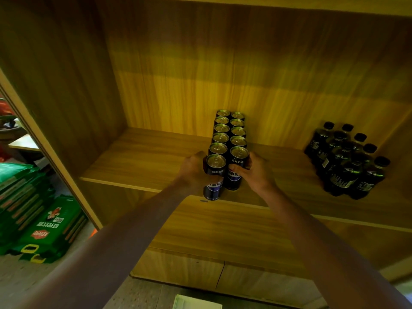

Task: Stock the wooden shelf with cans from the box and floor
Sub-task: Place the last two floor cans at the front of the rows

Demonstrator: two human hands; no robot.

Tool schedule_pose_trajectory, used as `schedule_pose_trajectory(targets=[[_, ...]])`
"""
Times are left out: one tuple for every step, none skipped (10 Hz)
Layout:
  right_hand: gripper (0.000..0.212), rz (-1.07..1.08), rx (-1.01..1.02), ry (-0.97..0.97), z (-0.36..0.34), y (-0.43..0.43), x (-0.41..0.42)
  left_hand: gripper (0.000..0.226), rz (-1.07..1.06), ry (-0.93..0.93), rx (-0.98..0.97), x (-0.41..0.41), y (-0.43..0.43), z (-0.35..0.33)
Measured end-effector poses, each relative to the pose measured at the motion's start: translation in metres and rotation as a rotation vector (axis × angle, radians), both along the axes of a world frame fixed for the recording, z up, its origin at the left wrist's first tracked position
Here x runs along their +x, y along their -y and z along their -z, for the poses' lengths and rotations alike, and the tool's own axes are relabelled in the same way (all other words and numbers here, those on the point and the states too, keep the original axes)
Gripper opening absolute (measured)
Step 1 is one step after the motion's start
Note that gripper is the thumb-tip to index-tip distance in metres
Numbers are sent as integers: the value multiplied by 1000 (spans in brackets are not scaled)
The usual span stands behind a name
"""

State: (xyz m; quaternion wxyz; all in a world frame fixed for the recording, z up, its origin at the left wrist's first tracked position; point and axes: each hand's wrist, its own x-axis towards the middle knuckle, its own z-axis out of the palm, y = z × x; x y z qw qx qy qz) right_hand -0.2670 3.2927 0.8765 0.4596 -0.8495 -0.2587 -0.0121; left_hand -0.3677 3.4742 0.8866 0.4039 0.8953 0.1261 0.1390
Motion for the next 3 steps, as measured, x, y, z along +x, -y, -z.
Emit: schedule_pose_trajectory(targets=[[54,6,-13,-9,-1,1,1,55,9,3,16,3,-2,0],[56,-24,-51,-10,-13,5,-9,58,27,-1,56,-5,1,-7],[59,-41,-57,4,-21,8,-14,66,23,18,118,-11,-1,-15]])
